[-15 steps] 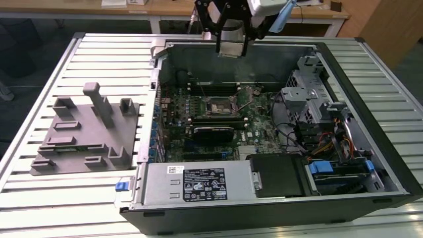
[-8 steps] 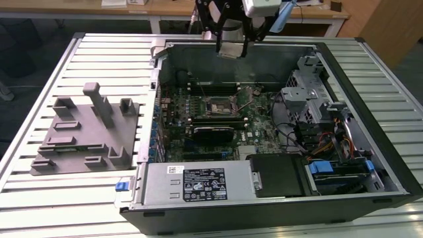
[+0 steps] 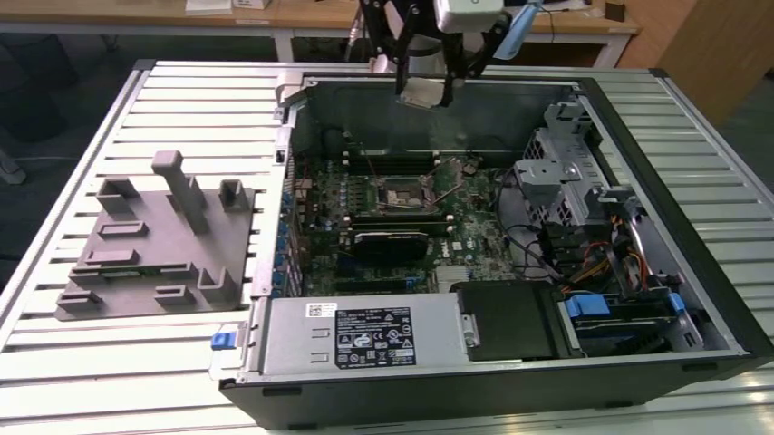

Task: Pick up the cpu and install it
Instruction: 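Place the cpu into insertion slot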

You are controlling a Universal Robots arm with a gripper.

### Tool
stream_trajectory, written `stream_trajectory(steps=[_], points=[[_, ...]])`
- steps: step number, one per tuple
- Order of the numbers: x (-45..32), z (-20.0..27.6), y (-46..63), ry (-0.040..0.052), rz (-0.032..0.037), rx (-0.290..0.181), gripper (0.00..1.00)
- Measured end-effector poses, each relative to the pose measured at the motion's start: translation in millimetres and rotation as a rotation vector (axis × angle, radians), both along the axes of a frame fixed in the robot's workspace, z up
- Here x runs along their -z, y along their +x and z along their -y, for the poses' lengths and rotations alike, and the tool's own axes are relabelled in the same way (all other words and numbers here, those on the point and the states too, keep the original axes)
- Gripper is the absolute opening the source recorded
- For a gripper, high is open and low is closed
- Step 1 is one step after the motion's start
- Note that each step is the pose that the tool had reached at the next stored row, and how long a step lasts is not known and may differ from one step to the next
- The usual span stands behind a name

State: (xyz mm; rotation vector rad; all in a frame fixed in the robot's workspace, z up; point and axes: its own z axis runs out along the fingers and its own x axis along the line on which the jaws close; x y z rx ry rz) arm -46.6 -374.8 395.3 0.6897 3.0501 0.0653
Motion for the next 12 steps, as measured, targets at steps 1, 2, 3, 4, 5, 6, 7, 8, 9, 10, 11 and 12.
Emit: stream_trajectory(steps=[1, 2, 3, 4, 5, 6, 7, 8, 9, 10, 11, 12], points=[[0.1, 0.0, 0.0, 0.0000, 0.0001, 0.014, 0.54], [0.2, -0.1, 0.0, -0.0001, 0.0000, 0.028, 0.54], [0.2, -0.1, 0.0, -0.0002, 0.0000, 0.042, 0.54], [0.3, -0.1, 0.0, -0.0002, 0.0000, 0.057, 0.54], [0.4, -0.2, 0.0, -0.0002, 0.0000, 0.071, 0.54], [0.4, -0.3, 0.0, -0.0003, 0.0000, 0.085, 0.54], [0.5, -0.3, 0.0, -0.0003, 0.0000, 0.100, 0.54], [0.5, -0.4, 0.0, -0.0003, 0.0000, 0.116, 0.54], [0.6, -0.4, 0.0, -0.0003, 0.0000, 0.130, 0.54], [0.6, -0.5, 0.0, -0.0003, 0.0000, 0.144, 0.54], [0.7, -0.5, 0.0, -0.0002, 0.0000, 0.158, 0.54], [0.8, -0.5, 0.0, -0.0002, 0.0000, 0.172, 0.54]])
